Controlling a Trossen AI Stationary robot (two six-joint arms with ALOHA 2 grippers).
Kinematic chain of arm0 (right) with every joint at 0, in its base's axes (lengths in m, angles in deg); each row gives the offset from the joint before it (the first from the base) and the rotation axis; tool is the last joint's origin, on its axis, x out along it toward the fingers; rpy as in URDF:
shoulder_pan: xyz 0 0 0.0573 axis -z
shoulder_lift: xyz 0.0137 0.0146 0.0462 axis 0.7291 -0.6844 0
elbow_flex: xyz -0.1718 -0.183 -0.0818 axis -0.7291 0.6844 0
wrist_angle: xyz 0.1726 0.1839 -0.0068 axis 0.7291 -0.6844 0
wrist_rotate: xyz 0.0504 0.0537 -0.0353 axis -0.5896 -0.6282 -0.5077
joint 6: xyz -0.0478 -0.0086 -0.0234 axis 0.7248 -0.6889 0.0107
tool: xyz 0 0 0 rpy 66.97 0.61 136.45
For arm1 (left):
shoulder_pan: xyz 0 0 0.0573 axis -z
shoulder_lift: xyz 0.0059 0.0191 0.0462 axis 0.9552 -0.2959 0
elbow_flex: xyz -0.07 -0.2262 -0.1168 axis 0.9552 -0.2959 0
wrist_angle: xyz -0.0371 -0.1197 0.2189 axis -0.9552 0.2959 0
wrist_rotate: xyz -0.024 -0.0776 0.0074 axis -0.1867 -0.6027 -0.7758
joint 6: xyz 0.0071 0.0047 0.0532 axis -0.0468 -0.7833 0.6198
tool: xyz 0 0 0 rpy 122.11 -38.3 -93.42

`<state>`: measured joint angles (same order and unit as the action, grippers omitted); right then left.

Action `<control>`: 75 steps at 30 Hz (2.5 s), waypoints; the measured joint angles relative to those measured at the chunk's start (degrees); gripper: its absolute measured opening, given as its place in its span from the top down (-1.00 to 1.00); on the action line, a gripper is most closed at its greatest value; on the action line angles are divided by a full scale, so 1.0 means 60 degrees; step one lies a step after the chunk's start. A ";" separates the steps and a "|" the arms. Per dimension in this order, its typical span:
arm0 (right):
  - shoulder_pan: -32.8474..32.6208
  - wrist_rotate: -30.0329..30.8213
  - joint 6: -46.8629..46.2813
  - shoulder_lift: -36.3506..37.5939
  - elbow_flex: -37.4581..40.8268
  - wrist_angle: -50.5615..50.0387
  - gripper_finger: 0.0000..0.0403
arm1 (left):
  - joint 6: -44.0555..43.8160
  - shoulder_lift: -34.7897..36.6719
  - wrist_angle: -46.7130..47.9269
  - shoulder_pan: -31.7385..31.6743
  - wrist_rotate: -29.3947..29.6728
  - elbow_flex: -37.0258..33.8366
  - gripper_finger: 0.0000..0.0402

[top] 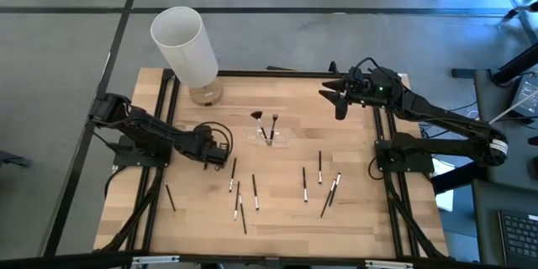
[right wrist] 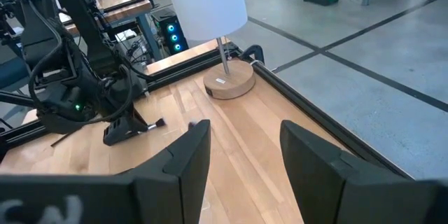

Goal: Put items in baskets/containers
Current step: Put the black powder brush into the transparent organizer, then put the black eyeshadow brush into the transparent organizer

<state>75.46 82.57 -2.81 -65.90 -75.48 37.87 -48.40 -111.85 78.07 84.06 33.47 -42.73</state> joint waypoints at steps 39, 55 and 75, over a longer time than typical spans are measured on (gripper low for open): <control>0.0000 0.0075 0.0327 0.0779 0.0000 -0.0315 0.15 | 0.7144 0.1313 -0.5366 0.0281 0.6432 0.2244 0.70; 0.0000 0.0440 0.0438 0.1796 0.0000 -0.1037 0.15 | 1.1471 -0.2521 -1.2641 -0.0930 0.6500 0.2240 0.69; 0.0000 0.0441 0.0299 0.1793 0.0000 -0.1228 0.15 | 1.1090 -0.2644 -1.1766 -0.1129 0.5678 0.2240 0.34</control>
<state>75.46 85.21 -1.01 -55.15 -75.48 30.50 18.14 -127.71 7.48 77.28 67.53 -29.29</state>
